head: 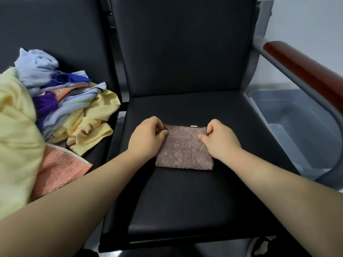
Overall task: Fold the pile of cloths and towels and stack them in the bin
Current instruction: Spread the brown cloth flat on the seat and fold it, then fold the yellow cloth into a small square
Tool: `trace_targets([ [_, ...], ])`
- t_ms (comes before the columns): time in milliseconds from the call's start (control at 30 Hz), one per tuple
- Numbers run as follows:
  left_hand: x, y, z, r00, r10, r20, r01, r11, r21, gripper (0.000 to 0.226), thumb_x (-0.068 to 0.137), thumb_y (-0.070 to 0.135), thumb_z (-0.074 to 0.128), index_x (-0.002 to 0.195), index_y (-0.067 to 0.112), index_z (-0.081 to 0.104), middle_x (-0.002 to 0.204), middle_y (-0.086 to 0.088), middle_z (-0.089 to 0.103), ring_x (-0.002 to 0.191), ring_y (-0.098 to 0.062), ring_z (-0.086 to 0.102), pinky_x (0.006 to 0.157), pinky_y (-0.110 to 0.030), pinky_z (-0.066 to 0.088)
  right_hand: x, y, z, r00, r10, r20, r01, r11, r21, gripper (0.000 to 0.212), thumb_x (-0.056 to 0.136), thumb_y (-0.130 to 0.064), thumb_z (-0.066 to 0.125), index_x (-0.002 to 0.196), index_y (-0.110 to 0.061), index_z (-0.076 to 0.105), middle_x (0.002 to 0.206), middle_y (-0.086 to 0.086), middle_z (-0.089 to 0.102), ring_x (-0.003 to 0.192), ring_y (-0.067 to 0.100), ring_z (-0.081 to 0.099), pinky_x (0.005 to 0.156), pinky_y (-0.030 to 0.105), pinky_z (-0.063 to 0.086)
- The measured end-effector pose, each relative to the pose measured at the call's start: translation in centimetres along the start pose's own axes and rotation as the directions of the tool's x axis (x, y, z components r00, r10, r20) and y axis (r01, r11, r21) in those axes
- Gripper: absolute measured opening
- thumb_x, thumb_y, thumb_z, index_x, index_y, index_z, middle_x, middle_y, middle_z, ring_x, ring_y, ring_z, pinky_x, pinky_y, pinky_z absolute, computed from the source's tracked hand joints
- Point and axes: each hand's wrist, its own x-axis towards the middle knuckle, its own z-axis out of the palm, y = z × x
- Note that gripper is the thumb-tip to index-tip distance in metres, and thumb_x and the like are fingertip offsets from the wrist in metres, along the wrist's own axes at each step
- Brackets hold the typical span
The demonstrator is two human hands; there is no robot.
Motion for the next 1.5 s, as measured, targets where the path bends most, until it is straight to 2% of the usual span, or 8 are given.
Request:
trace_targets([
  [100, -0.9, -0.6, -0.8, 0.972, 0.173, 0.161, -0.185, 0.981, 0.06, 0.01, 0.093, 0.034, 0.064, 0.1, 0.029, 0.069, 0.101, 0.009, 0.066, 0.1, -0.017, 0.062, 0.09, -0.036, 0.051, -0.6, 0.0, 0.1, 0.998, -0.055, 0.006, 0.055, 0.997, -0.054, 0.012, 0.1, -0.039, 0.064, 0.099, -0.027, 0.062, 0.102, -0.004, 0.062, 0.093, 0.022, 0.062, 0.072, 0.033, 0.046],
  [300, -3.2, -1.0, -2.2, 0.881, 0.149, 0.448, -0.323, 0.882, 0.343, 0.052, 0.103, 0.054, 0.04, 0.153, 0.038, 0.04, 0.16, 0.016, 0.037, 0.147, -0.02, 0.032, 0.116, -0.048, 0.032, -2.8, -1.2, -1.4, 0.989, -0.072, 0.129, 0.098, 0.973, -0.208, 0.053, 0.106, -0.056, 0.032, 0.125, -0.023, 0.069, 0.131, 0.005, 0.049, 0.117, 0.029, 0.054, 0.097, 0.042, 0.047],
  [467, -4.2, -0.6, -1.8, 0.827, 0.006, 0.562, -0.26, 0.89, 0.374, 0.06, 0.107, 0.054, 0.02, 0.162, 0.041, 0.002, 0.169, 0.022, -0.003, 0.158, -0.023, -0.005, 0.126, -0.053, 0.003, -5.0, -0.4, -1.7, 0.938, -0.012, 0.347, 0.168, 0.889, -0.426, 0.072, 0.103, -0.069, 0.023, 0.166, -0.032, 0.015, 0.174, 0.003, -0.007, 0.159, 0.037, 0.002, 0.124, 0.063, 0.009],
  [633, -1.9, 2.0, 0.8, 0.833, -0.02, 0.553, -0.241, 0.887, 0.394, 0.063, 0.106, 0.057, 0.014, 0.162, 0.039, -0.005, 0.169, 0.02, -0.01, 0.157, -0.027, -0.013, 0.124, -0.058, -0.004, -2.0, 1.3, -3.1, 0.953, 0.039, 0.302, 0.11, 0.88, -0.462, 0.069, 0.106, -0.065, 0.025, 0.166, -0.036, 0.009, 0.174, 0.006, -0.016, 0.159, 0.04, -0.009, 0.125, 0.066, 0.004],
  [833, 3.7, 7.7, 6.1, 0.842, -0.078, 0.533, -0.198, 0.875, 0.442, 0.065, 0.105, 0.055, 0.013, 0.162, 0.033, -0.009, 0.17, 0.015, -0.012, 0.156, -0.032, -0.015, 0.123, -0.062, -0.005, 2.6, 4.2, -5.2, 0.993, -0.109, -0.055, 0.073, 0.891, -0.447, 0.044, 0.105, -0.046, 0.05, 0.141, -0.022, 0.056, 0.144, 0.006, 0.044, 0.13, 0.031, 0.043, 0.107, 0.046, 0.041],
  [933, 7.3, 9.9, 8.3, 0.843, -0.106, 0.527, -0.166, 0.881, 0.443, 0.065, 0.105, 0.054, 0.012, 0.162, 0.032, -0.01, 0.17, 0.014, -0.014, 0.156, -0.032, -0.016, 0.123, -0.062, -0.003, 4.2, 5.3, -5.1, 0.994, -0.105, -0.037, 0.08, 0.904, -0.421, 0.039, 0.109, -0.04, 0.04, 0.136, -0.022, 0.059, 0.14, 0.003, 0.055, 0.127, 0.029, 0.048, 0.105, 0.045, 0.043],
  [1167, 13.0, 12.6, 12.1, 0.851, -0.111, 0.513, -0.128, 0.904, 0.408, 0.063, 0.106, 0.055, 0.011, 0.162, 0.036, -0.01, 0.168, 0.018, -0.015, 0.156, -0.033, -0.014, 0.121, -0.067, -0.002, 8.1, 9.0, -4.5, 0.994, 0.034, 0.103, 0.003, 0.941, -0.338, 0.059, 0.111, -0.045, 0.023, 0.167, -0.029, 0.01, 0.175, -0.005, 0.002, 0.161, 0.031, 0.001, 0.129, 0.053, 0.008],
  [1500, 11.2, 10.7, 10.1, 0.89, -0.06, 0.451, -0.063, 0.965, 0.254, 0.063, 0.104, 0.061, 0.019, 0.16, 0.045, -0.006, 0.171, 0.012, -0.005, 0.158, -0.026, -0.006, 0.125, -0.058, 0.0, 7.3, 8.0, -4.6, 0.999, -0.044, 0.008, 0.044, 0.948, -0.315, 0.066, 0.109, -0.049, 0.033, 0.166, -0.033, 0.004, 0.175, -0.002, -0.006, 0.161, 0.029, -0.005, 0.129, 0.054, 0.005],
])
